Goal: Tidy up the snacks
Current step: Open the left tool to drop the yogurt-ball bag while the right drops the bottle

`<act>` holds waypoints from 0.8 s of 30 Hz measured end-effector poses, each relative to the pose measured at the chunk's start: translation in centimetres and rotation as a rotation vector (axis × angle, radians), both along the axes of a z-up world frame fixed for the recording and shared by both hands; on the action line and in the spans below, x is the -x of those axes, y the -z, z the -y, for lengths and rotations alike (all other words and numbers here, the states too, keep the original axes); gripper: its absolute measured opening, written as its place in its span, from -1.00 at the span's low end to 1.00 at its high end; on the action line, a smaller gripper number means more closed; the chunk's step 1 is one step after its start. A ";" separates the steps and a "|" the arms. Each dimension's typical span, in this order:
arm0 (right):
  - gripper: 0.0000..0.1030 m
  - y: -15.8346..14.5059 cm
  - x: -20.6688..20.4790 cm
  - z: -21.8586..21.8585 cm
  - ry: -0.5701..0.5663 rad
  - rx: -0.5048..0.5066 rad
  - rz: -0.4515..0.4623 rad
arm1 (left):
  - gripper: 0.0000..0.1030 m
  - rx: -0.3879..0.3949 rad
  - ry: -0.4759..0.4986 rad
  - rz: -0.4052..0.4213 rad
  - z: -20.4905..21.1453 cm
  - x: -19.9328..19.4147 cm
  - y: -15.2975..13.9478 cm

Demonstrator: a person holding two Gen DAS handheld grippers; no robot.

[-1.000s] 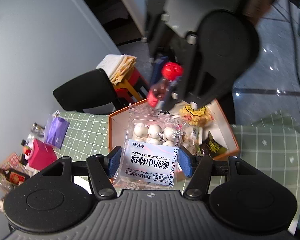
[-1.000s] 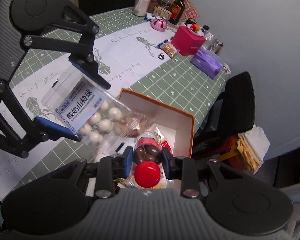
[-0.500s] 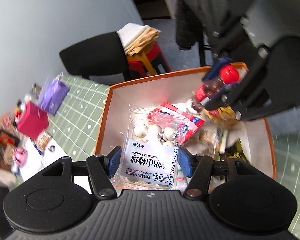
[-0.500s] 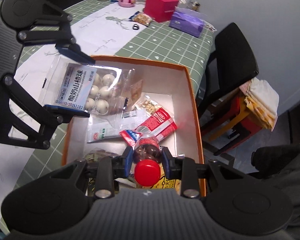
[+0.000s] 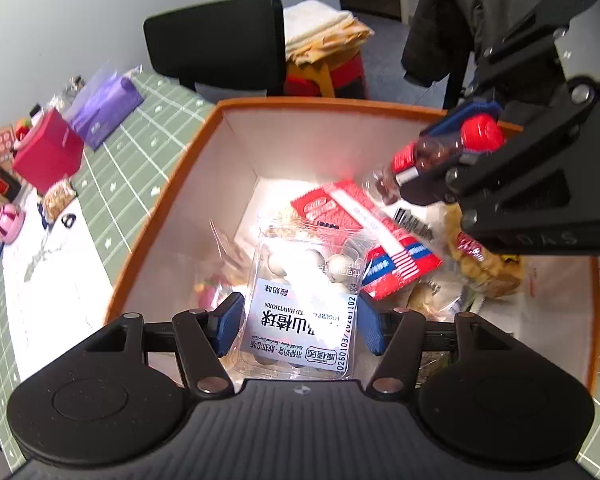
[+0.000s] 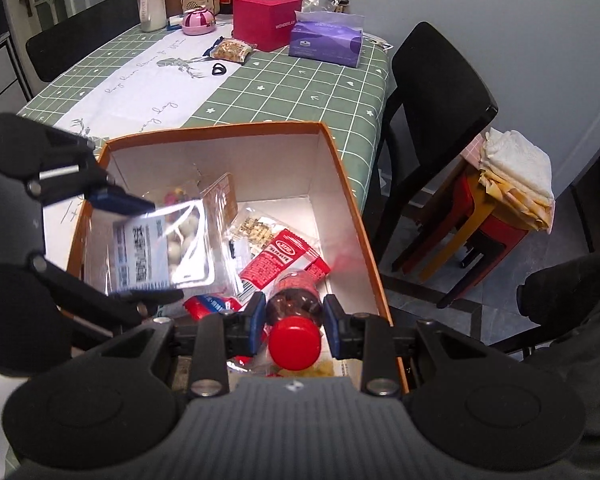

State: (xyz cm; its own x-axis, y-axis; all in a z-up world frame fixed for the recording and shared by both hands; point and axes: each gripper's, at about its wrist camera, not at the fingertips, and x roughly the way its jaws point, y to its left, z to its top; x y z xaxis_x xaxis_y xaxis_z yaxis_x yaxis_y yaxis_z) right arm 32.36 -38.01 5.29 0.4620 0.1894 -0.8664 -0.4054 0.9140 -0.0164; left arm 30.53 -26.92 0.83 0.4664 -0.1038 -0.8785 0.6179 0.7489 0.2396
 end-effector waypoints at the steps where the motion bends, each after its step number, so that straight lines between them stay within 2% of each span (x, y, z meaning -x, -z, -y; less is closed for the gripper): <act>1: -0.44 0.3 -0.1 0.0 0.004 0.002 0.002 | 0.33 -0.005 -0.007 -0.002 0.0 0.0 0.4; 16: -0.44 3.9 -0.3 -0.7 0.012 0.008 -0.045 | 0.36 -0.006 -0.051 -0.045 0.1 0.0 2.7; 20: -0.44 4.8 -0.1 -0.9 0.029 0.008 -0.060 | 0.42 -0.051 -0.042 -0.050 0.3 0.4 3.5; 24: -0.43 5.0 0.0 -1.0 0.052 0.003 -0.061 | 0.48 -0.059 -0.042 -0.056 0.4 0.9 4.0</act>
